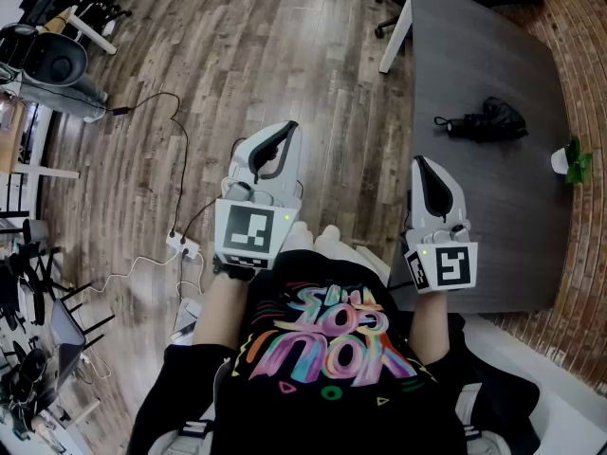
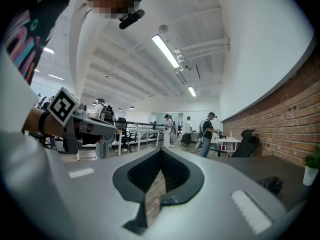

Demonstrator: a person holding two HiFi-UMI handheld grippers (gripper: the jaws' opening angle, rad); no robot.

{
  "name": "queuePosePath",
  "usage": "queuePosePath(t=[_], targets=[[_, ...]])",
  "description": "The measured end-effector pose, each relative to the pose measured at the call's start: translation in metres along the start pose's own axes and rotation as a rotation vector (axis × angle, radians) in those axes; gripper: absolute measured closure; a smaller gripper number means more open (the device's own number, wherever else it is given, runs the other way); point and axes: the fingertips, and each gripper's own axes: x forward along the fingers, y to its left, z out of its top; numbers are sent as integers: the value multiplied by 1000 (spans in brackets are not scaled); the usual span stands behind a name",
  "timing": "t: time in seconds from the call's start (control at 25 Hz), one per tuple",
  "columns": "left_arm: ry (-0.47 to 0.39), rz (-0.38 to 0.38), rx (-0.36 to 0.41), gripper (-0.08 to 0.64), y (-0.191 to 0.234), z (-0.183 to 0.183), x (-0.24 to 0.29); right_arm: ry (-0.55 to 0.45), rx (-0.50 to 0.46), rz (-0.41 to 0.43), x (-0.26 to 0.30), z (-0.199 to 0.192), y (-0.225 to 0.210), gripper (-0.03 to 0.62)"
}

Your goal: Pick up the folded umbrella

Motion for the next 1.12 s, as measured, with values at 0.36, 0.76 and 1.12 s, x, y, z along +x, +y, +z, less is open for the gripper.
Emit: queuePosePath(t=[0.36, 0.76, 1.12], targets=[[-5, -29, -1, 560, -11, 5, 15, -30, 37, -3, -3, 0, -1, 592], [35, -63, 27, 560, -27, -3, 36, -67, 81, 29, -2, 3, -10, 592], [13, -97, -32, 560, 3, 1, 111, -26, 52, 3, 60, -4, -50, 592]])
